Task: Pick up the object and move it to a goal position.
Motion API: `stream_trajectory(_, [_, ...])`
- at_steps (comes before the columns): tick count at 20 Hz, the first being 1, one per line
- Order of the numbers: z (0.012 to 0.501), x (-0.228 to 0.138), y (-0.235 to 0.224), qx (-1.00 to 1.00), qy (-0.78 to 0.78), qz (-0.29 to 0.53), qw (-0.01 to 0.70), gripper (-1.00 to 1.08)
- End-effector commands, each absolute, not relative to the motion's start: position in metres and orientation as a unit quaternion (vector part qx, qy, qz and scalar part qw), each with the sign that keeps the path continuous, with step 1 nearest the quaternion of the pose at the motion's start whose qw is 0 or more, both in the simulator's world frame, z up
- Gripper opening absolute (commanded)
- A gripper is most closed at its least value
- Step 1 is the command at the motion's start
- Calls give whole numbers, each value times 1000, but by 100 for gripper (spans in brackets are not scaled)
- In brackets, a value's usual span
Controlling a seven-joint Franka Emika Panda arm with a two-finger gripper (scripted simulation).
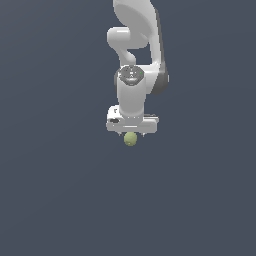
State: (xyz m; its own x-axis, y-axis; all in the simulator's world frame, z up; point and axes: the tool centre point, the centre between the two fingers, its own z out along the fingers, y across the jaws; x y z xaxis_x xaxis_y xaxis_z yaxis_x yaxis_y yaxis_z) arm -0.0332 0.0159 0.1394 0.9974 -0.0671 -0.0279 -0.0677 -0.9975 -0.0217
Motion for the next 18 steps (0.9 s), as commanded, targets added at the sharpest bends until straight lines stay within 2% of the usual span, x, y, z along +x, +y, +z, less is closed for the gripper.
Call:
stream_trajectory(1, [129, -43, 16, -998, 57, 11, 9, 100])
stream_trajectory(10, [100, -75, 14, -991, 132, 3, 2, 100])
stream_trajectory(18, [92, -85, 14, -988, 153, 0, 0, 100])
